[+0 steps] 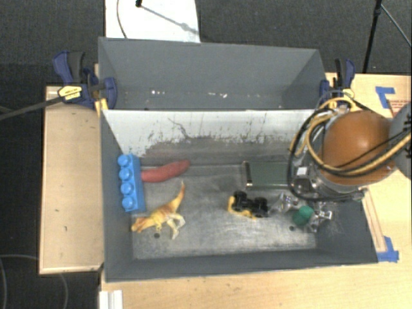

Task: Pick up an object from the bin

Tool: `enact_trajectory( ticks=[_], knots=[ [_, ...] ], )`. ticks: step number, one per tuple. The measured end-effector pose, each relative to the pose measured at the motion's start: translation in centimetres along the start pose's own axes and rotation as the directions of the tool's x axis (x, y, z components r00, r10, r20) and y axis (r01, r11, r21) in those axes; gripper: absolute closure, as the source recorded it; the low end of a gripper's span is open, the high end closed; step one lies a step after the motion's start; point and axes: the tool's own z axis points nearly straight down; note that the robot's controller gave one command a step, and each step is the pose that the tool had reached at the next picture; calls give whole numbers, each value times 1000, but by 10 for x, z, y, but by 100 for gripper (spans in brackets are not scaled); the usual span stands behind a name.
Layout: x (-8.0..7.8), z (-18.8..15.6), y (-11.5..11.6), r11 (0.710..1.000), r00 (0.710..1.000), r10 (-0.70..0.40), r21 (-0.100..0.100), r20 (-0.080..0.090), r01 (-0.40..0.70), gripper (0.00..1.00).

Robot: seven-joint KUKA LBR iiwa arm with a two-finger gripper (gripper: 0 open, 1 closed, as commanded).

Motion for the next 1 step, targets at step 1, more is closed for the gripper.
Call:
enact_trajectory(
  ticks=[1],
  knots=[
    [9,-10,-19,1000,1000,23,1,3,-23,0]
  ],
)
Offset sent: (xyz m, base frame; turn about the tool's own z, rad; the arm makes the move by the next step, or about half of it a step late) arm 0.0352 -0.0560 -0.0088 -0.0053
